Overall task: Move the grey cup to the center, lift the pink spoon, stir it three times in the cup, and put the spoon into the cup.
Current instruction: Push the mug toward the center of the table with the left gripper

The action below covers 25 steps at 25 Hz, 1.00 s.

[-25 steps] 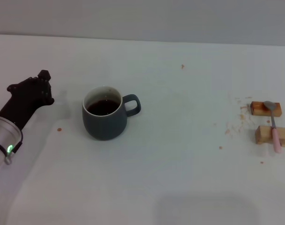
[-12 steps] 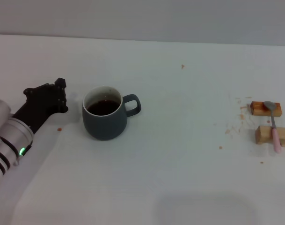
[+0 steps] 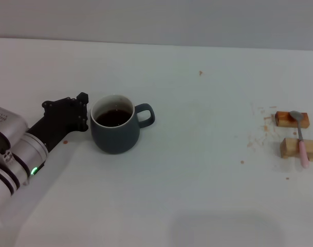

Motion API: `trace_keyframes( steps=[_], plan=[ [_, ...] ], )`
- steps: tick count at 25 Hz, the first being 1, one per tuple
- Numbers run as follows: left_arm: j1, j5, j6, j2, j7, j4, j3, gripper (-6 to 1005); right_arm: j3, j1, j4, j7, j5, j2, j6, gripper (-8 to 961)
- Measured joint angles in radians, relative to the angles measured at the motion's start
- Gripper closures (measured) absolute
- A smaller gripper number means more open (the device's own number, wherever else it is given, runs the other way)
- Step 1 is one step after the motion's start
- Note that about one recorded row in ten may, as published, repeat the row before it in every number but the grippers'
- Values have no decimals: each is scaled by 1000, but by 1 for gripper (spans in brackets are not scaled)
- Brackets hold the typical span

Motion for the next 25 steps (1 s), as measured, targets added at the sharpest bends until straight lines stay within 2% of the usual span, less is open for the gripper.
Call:
trace_keyframes(
  steps=[25],
  plan=[
    [1, 0, 32, -4, 4, -46, 151, 1001, -2, 1, 19, -5, -12, 1, 5, 283]
  ],
)
